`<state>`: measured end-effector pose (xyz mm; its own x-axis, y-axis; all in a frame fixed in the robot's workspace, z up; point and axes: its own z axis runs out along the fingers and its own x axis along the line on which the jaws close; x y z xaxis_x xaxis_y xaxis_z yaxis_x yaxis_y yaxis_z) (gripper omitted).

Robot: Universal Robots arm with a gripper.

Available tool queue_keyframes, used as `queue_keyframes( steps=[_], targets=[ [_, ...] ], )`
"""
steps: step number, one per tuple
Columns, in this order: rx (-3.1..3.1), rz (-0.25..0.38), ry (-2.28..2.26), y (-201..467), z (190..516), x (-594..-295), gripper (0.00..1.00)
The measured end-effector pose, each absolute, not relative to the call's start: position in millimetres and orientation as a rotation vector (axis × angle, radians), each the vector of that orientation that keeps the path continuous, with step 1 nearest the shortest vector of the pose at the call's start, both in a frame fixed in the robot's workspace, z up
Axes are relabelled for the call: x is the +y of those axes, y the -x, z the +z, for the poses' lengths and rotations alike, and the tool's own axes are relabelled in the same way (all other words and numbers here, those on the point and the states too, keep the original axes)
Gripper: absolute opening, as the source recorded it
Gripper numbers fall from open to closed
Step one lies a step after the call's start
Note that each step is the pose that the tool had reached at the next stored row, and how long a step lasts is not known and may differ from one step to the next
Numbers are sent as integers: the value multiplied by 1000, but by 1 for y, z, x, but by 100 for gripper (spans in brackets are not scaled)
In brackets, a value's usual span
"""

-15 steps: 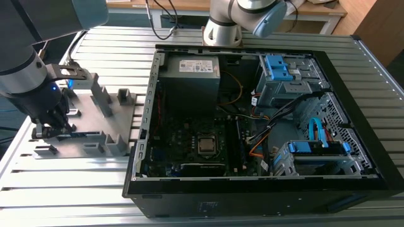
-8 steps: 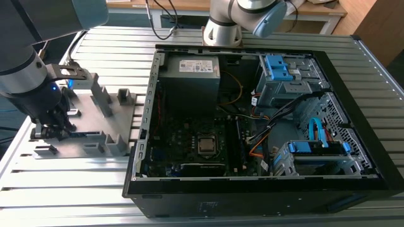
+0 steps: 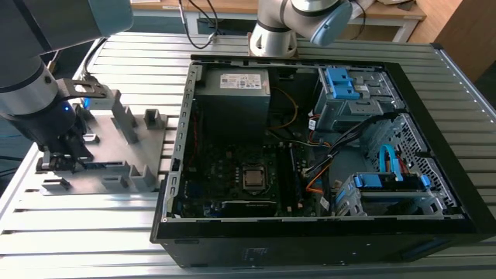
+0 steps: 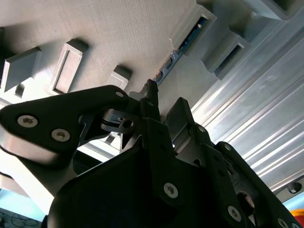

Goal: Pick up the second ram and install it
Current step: 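Pick up the second ram and move it above second insertion slot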

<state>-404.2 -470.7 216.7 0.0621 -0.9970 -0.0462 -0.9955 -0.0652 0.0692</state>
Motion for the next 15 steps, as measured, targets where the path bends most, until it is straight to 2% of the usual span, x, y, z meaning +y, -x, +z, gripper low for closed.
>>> queue_keyframes(
  steps=[15],
  targets=[
    [-2136,-149,-2292,404,200,-468,35]
  ],
)
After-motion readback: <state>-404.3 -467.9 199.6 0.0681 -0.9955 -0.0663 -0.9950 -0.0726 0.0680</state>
